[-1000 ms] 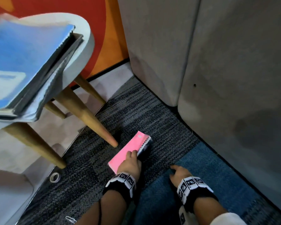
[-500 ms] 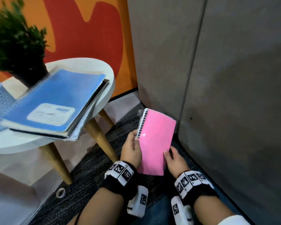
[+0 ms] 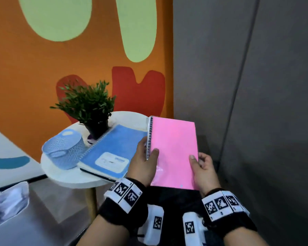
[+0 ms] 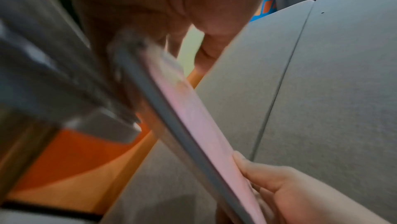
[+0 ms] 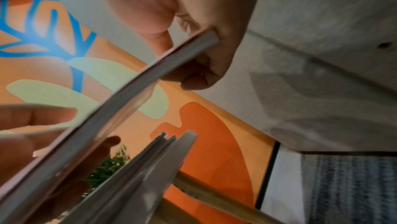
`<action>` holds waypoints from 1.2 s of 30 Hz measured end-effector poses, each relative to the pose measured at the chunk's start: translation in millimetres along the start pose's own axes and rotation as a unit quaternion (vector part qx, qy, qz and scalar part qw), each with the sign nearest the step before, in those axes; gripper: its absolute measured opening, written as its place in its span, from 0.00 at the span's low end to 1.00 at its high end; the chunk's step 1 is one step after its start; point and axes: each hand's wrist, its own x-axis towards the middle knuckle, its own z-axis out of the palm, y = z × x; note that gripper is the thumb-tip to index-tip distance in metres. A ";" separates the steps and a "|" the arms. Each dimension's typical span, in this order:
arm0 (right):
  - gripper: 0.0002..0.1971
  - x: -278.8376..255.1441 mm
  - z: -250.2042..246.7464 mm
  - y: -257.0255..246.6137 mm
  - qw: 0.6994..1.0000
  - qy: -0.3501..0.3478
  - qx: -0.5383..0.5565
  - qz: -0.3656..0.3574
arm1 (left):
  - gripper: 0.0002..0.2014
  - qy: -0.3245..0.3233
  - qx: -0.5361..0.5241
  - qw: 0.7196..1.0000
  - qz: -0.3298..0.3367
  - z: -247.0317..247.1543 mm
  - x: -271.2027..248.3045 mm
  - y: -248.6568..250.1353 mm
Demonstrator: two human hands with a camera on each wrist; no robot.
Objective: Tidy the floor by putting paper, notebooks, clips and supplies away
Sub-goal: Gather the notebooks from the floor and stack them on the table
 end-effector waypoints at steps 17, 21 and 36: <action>0.10 -16.7 135.5 -25.7 0.975 -0.072 -0.208 0.012 | 0.26 0.050 0.331 0.938 -0.088 -127.3 56.0 -18.9; 0.12 -28.8 138.9 -26.9 0.962 -0.077 -0.263 -0.009 | 0.28 0.037 0.427 0.902 -0.061 -129.0 60.2 -32.4; 0.15 -46.7 125.3 -36.9 0.955 -0.091 -0.281 0.025 | 0.24 0.047 0.345 0.932 0.098 -98.6 22.9 -21.0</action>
